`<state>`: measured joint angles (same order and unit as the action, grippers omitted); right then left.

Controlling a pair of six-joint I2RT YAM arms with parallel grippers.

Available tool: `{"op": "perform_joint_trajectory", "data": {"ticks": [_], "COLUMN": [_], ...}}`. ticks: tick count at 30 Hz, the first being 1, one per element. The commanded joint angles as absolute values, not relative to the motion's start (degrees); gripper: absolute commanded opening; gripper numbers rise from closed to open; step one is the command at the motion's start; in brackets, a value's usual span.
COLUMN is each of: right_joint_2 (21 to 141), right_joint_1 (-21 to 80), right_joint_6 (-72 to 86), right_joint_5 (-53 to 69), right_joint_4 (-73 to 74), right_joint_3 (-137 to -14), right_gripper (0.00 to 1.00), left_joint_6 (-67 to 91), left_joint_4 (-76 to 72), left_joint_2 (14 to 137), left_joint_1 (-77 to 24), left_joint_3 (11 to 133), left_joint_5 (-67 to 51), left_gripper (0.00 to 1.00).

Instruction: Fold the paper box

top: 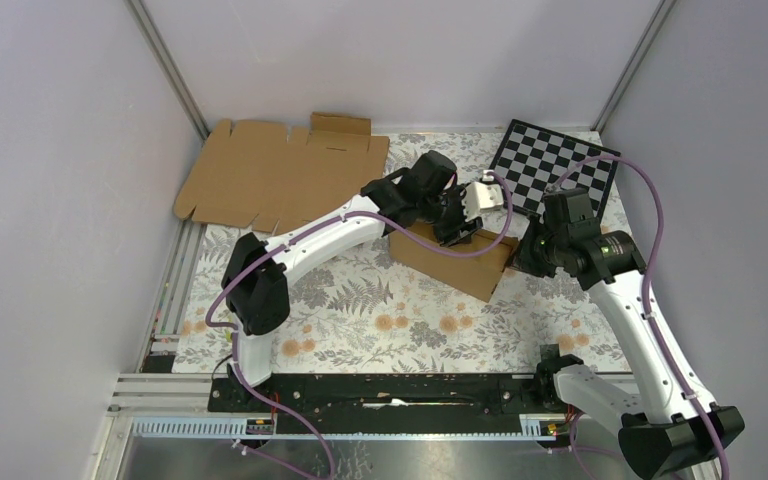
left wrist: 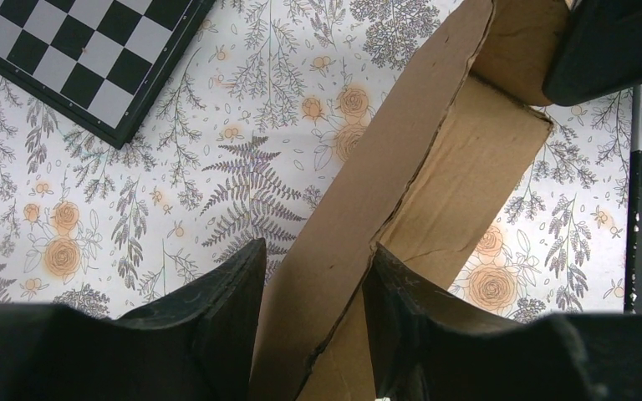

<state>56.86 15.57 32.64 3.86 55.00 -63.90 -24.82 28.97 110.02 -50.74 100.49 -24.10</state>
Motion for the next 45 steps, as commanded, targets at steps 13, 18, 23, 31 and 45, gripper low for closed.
{"op": "perform_joint_trajectory", "data": {"ticks": [13, 18, 23, 31, 45], "right_joint_2": [55.0, 54.3, 54.1, 53.9, 54.0], "right_joint_1": [15.8, 15.8, 15.8, 15.8, 15.8], "right_joint_6": [40.5, 44.5, 42.3, 38.7, 36.4], "right_joint_5": [1.6, 5.7, 4.3, 0.3, -2.7], "right_joint_4": [53.4, 49.8, 51.3, 55.4, 55.2], "right_joint_3": [-66.4, -62.8, -61.9, -64.6, -61.7], "right_gripper": [0.0, 0.0, 0.0, 0.0, 0.0], "left_joint_6": [-26.1, -26.4, -26.4, -26.3, -26.2], "left_joint_4": [35.9, 36.6, 36.7, 36.6, 36.6], "left_joint_2": [113.6, 113.5, 113.2, 113.3, 113.5], "left_joint_1": [-51.1, -51.4, -51.4, -51.4, -51.4], "left_joint_3": [101.6, 101.3, 100.8, 101.0, 101.4], "left_joint_5": [-20.8, -20.3, -19.7, -19.6, -19.5], "left_gripper": [0.45, 0.45, 0.45, 0.45, 0.45]}}
